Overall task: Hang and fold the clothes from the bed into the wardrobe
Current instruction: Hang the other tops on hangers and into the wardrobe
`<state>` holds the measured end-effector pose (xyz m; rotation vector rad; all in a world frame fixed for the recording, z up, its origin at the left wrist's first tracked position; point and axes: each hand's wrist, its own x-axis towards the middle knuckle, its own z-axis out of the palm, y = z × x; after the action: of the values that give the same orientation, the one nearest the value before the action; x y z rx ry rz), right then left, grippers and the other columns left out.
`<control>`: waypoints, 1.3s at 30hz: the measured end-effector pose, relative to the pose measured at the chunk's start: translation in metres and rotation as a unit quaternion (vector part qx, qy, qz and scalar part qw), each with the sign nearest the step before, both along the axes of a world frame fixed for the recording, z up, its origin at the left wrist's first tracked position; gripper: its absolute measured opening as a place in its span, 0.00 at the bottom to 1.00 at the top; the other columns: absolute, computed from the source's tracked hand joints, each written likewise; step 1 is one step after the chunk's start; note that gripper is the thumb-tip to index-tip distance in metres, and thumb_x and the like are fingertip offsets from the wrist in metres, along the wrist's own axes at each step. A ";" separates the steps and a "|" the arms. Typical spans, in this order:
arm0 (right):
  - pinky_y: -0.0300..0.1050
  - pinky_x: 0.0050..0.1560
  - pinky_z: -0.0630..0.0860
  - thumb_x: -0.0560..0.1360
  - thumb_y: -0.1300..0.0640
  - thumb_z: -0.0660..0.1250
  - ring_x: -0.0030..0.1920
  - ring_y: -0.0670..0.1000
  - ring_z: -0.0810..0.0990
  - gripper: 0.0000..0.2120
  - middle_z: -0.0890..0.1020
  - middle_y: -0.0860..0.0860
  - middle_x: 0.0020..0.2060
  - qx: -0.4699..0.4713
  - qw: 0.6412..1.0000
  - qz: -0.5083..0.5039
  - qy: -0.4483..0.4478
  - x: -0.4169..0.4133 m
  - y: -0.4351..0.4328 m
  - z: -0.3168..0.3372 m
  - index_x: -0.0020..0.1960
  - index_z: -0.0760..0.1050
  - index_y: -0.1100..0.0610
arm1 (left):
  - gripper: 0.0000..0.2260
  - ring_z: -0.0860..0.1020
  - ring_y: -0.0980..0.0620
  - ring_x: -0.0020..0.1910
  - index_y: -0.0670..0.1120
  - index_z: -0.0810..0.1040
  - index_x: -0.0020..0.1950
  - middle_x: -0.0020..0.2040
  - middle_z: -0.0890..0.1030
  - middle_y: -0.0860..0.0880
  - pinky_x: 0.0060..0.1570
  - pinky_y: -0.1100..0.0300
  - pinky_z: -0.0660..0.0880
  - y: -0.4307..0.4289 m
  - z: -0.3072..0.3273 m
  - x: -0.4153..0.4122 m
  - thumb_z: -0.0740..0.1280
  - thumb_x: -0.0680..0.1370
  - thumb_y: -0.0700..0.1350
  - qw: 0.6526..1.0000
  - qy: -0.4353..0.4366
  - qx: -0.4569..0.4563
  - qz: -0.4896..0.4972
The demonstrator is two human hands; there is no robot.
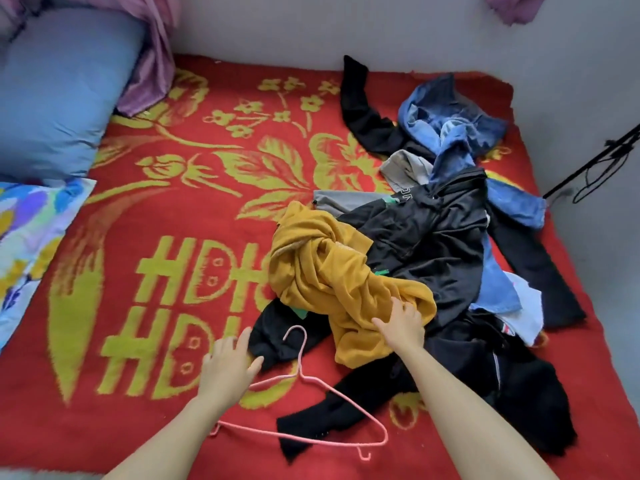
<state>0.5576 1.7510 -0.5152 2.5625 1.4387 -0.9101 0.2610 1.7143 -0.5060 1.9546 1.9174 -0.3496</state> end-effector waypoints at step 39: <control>0.34 0.35 0.75 0.76 0.58 0.67 0.32 0.40 0.78 0.09 0.80 0.41 0.28 0.504 0.808 0.091 0.291 -0.263 0.096 0.410 0.37 0.78 0.52 | 0.64 0.73 0.57 0.64 0.55 0.48 0.77 0.70 0.68 0.51 0.54 0.67 0.73 0.106 0.245 -0.160 0.63 0.47 0.81 0.738 -0.675 0.003 -0.001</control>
<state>0.2945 1.8471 -0.1048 2.7185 2.9698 -1.1784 0.1014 1.8200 -0.2611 1.3879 0.8714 0.8795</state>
